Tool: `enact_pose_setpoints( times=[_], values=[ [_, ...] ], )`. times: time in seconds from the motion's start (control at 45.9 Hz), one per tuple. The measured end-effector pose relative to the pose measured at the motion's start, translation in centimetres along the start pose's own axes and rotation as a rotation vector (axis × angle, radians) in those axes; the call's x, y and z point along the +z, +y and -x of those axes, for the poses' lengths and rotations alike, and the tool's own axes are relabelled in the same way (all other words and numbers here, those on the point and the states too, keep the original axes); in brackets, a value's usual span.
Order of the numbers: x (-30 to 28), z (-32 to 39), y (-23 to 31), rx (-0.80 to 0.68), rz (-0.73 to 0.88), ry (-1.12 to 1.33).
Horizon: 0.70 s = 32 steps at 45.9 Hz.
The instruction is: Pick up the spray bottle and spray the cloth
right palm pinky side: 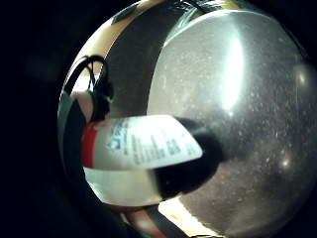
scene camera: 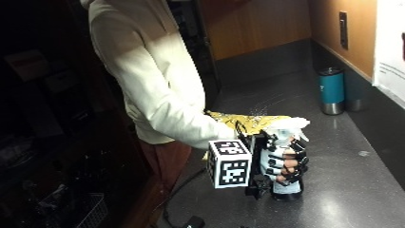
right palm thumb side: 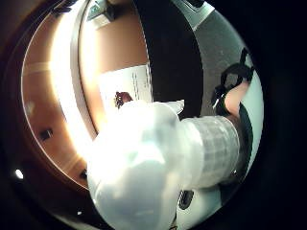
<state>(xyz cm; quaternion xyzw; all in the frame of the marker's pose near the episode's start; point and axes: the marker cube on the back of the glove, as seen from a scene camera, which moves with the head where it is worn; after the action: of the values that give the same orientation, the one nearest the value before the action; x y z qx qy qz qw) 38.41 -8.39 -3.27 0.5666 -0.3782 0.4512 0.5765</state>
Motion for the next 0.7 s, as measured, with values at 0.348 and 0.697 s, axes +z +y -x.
enact_pose_setpoints(
  times=[0.348,0.697],
  values=[
    [0.2,5.4,3.5,-0.396,0.489,0.434],
    [0.5,11.5,12.1,-0.894,0.907,1.155]
  ],
)
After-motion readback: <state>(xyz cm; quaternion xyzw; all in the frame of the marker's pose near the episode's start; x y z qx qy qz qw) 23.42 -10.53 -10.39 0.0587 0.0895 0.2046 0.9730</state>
